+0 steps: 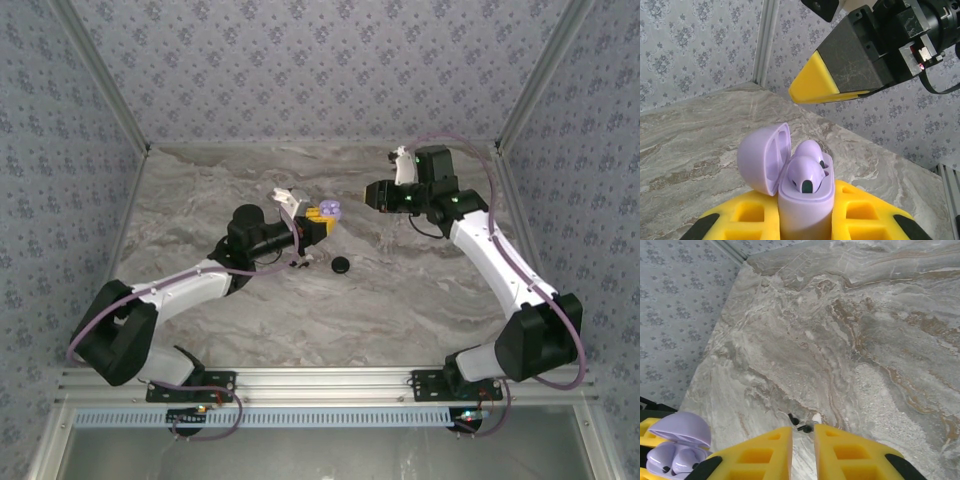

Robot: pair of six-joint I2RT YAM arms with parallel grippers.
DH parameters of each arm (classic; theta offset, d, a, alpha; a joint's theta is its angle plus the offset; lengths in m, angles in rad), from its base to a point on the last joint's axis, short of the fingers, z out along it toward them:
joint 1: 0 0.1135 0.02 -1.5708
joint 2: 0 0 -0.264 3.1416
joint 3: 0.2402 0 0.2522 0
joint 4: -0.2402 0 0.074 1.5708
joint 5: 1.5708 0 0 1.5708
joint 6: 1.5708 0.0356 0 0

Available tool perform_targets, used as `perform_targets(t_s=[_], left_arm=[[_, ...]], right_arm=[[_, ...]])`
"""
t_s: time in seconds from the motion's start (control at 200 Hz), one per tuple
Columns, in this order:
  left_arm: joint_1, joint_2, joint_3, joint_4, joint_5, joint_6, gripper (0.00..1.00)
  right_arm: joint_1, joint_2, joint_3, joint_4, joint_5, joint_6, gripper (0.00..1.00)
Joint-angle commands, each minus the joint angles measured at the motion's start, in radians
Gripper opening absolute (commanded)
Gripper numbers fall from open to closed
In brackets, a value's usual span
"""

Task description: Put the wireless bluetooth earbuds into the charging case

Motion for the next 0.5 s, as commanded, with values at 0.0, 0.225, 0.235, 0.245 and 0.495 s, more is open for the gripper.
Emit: perform_targets(t_s=[0.0,0.225,0.235,0.245,0.495], left_arm=[[-0.006,-0.024,0.044,0.011,0.053,0.021,0.10],[-0.006,-0.025,0.055,0.046,0.107,0.003,0.10],[-0.007,-0.025,0.056,0.046,0.109,0.002,0.10],[-0.007,-0.025,0.057,0.047,0.110,0.002,0.10],[-0.006,-0.012,0.055,0.102,0.128,-0.028,0.10]], right_arm=[[-0.009,0.022,-0.009,0.017,-0.094,0.015,0.18],[-0.009,0.062,0.000,0.037,-0.181,0.017,0.15],[-0.008,0.063,0.000,0.038,-0.185,0.017,0.15],[-0.008,0.064,0.000,0.040,-0.187,0.017,0.14],[0.007,0.106,0.017,0.036,-0.285,0.010,0.14]])
